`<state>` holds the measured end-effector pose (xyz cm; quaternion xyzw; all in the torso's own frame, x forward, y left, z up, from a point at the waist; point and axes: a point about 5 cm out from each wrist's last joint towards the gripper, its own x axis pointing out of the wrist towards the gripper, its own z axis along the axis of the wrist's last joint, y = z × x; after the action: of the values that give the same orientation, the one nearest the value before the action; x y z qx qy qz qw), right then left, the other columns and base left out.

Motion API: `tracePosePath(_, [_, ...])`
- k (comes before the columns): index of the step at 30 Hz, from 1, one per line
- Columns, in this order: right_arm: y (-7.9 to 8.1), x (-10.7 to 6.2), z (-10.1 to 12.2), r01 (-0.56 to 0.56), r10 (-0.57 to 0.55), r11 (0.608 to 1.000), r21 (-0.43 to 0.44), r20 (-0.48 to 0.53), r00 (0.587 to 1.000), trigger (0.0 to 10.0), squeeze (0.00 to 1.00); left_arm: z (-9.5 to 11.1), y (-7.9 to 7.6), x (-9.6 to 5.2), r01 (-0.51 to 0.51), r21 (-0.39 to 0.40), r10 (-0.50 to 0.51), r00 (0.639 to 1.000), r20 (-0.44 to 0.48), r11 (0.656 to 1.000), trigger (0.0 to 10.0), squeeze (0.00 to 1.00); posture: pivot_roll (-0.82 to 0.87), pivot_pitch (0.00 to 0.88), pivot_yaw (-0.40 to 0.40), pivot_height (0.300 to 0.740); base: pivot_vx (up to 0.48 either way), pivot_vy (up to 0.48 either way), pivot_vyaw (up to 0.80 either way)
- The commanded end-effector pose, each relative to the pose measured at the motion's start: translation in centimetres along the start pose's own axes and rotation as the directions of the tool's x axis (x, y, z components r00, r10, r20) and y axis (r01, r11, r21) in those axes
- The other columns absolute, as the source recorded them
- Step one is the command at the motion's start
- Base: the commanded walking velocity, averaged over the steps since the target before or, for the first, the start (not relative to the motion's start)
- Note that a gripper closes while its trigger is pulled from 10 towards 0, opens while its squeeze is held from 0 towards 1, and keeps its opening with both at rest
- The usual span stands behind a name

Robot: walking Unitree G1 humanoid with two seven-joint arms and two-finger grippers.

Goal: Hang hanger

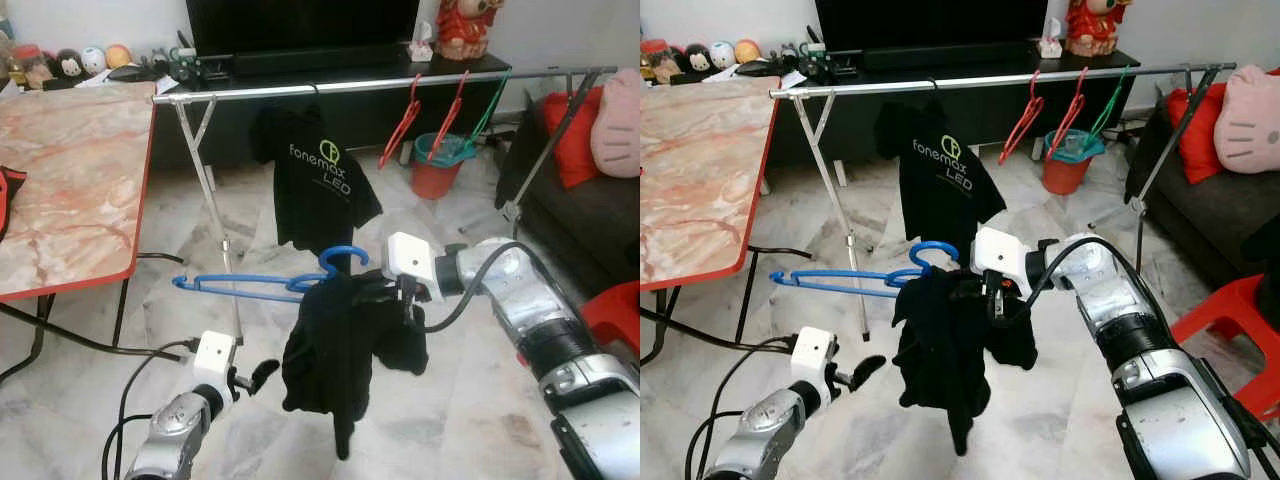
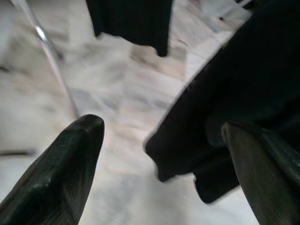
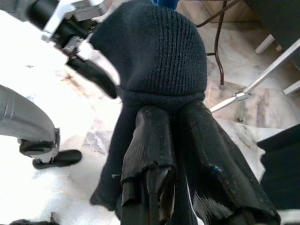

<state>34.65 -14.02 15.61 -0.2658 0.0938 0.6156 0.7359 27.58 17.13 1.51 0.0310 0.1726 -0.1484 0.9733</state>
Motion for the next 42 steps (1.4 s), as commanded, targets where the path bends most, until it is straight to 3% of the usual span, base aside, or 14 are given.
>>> tracePosePath(1, [-1.2,-0.3,1.7,0.042,-0.040,0.998,-0.043,0.052,0.998,0.0,0.00,0.2,0.0,0.2,-0.005,0.038,0.004,1.000,0.010,0.999,10.0,0.00,0.00,0.000,-0.027,0.740,0.000,0.000,0.00])
tracePosePath(10, [-1.3,0.7,2.8,0.028,-0.023,0.998,-0.055,0.086,0.996,0.0,0.00,0.1,-0.5,0.5,-0.012,0.080,0.009,0.999,0.035,0.997,10.0,0.00,0.00,0.000,-0.032,0.740,0.000,0.000,0.00])
tracePosePath(12, [-1.3,0.9,2.9,0.025,-0.020,0.998,-0.054,0.090,0.996,0.0,0.00,-0.1,-0.6,0.4,-0.016,0.171,0.011,1.000,0.025,0.985,10.0,0.00,0.00,0.000,-0.032,0.740,0.000,0.000,0.00])
tracePosePath(13, [-1.3,0.9,2.9,0.025,-0.020,0.998,-0.054,0.090,0.996,0.0,0.00,-0.1,-0.6,0.4,-0.016,0.171,0.011,1.000,0.025,0.985,10.0,0.00,0.00,0.000,-0.032,0.740,0.000,0.000,0.00])
tracePosePath(14, [-1.3,1.1,3.1,0.022,-0.017,0.998,-0.056,0.094,0.995,0.0,0.00,-0.3,-0.6,0.4,-0.014,0.242,0.010,1.000,0.019,0.970,10.0,0.00,0.00,0.000,-0.032,0.740,0.000,0.000,0.00])
tracePosePath(21, [-1.5,1.6,3.7,0.018,-0.010,0.997,-0.071,0.104,0.995,0.0,0.00,0.3,-0.8,0.6,-0.019,0.268,0.002,0.998,0.064,0.963,10.0,0.00,0.00,0.000,-0.032,0.740,0.000,0.000,0.00])
tracePosePath(26, [-1.5,1.7,3.7,0.014,-0.007,0.997,-0.075,0.097,0.995,0.0,0.00,0.0,-0.7,0.3,0.000,0.396,-0.022,0.998,0.052,0.918,10.0,0.00,0.00,0.000,-0.032,0.740,0.000,0.000,0.00])
tracePosePath(31, [-1.3,1.8,3.2,0.009,-0.004,0.997,-0.076,0.068,0.998,0.0,0.00,0.2,0.4,-0.2,-0.031,0.382,0.002,0.997,0.076,0.924,10.0,0.00,0.01,0.000,-0.032,0.740,0.000,0.000,0.00])
tracePosePath(42, [-1.1,2.3,2.8,0.013,-0.009,0.998,-0.058,0.069,0.998,0.0,0.00,-0.3,-0.9,-0.7,0.127,0.349,-0.153,0.987,0.048,0.928,10.0,0.00,0.01,0.000,-0.027,0.740,0.000,0.000,0.00])
